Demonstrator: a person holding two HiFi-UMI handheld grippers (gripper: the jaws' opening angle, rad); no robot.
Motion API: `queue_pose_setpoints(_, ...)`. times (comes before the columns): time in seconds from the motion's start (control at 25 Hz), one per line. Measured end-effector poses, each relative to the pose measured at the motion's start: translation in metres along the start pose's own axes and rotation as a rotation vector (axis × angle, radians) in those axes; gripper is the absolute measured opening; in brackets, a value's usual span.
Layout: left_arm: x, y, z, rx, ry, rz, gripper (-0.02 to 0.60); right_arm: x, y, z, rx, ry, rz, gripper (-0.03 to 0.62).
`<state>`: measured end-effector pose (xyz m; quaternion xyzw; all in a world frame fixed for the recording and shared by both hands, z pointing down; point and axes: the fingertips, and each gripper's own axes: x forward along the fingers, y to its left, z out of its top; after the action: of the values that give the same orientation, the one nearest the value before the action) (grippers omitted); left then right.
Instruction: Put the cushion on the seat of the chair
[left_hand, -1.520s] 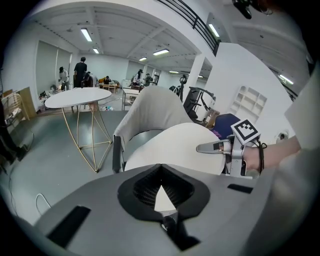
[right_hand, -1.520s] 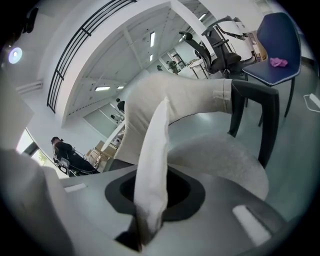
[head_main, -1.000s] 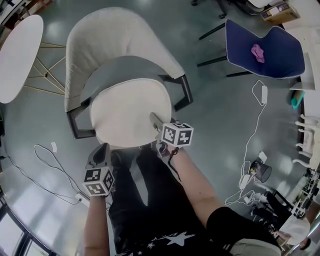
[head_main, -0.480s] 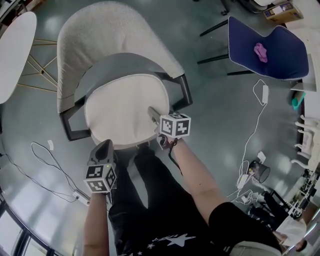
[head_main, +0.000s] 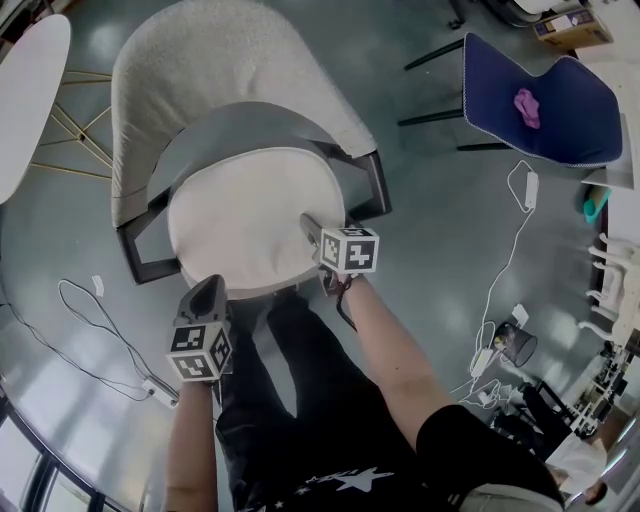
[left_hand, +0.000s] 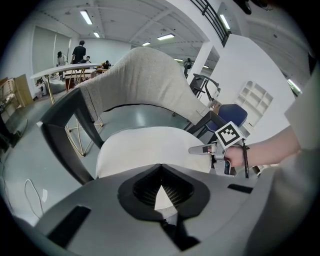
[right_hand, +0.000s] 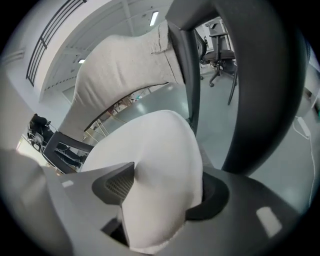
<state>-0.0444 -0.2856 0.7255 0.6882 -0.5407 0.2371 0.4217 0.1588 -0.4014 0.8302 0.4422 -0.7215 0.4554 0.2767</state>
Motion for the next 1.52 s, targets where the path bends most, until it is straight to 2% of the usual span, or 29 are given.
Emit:
queue_pose_setpoints(0.08, -0.001, 0.000, 0.001, -0.004, -0.003, -0.005, 0.008, 0.000, -0.004, -0.002, 0.023, -0.012, 0.000, 0.322)
queue_pose_setpoints(0.16, -0.001, -0.001, 0.002, -0.003, -0.005, -0.013, 0.008, -0.002, -0.005, -0.004, 0.040, -0.028, -0.001, 0.341)
queue_pose_setpoints(0.28, -0.002, 0.000, 0.006, 0.001, -0.016, -0.029, 0.008, -0.008, -0.013, -0.005, 0.065, -0.054, -0.052, 0.393)
queue_pose_setpoints(0.6, -0.018, 0.008, 0.017, 0.022, -0.050, -0.084, 0.008, -0.044, -0.024, -0.019, 0.157, -0.122, -0.170, 0.400)
queue_pose_setpoints(0.76, -0.036, 0.014, 0.024, 0.049, -0.073, -0.111, 0.008, -0.075, 0.008, -0.002, 0.159, -0.237, -0.177, 0.400)
queue_pose_setpoints(1.0, -0.086, 0.004, 0.042, 0.098, -0.109, -0.191, 0.008, -0.137, 0.102, 0.041, 0.098, -0.439, -0.064, 0.396)
queue_pose_setpoints(1.12, -0.114, 0.006, 0.049, 0.125, -0.141, -0.229, 0.008, -0.168, 0.151, 0.051, 0.069, -0.507, -0.025, 0.327)
queue_pose_setpoints(1.2, -0.135, 0.009, 0.058, 0.117, -0.177, -0.249, 0.008, -0.187, 0.179, 0.054, 0.041, -0.545, -0.016, 0.244)
queue_pose_setpoints(1.44, -0.199, 0.003, 0.106, 0.161, -0.299, -0.317, 0.008, -0.251, 0.247, 0.061, 0.007, -0.656, -0.009, 0.048)
queue_pose_setpoints(1.52, -0.214, 0.000, 0.112, 0.173, -0.317, -0.342, 0.008, -0.273, 0.265, 0.055, 0.004, -0.675, -0.009, 0.009)
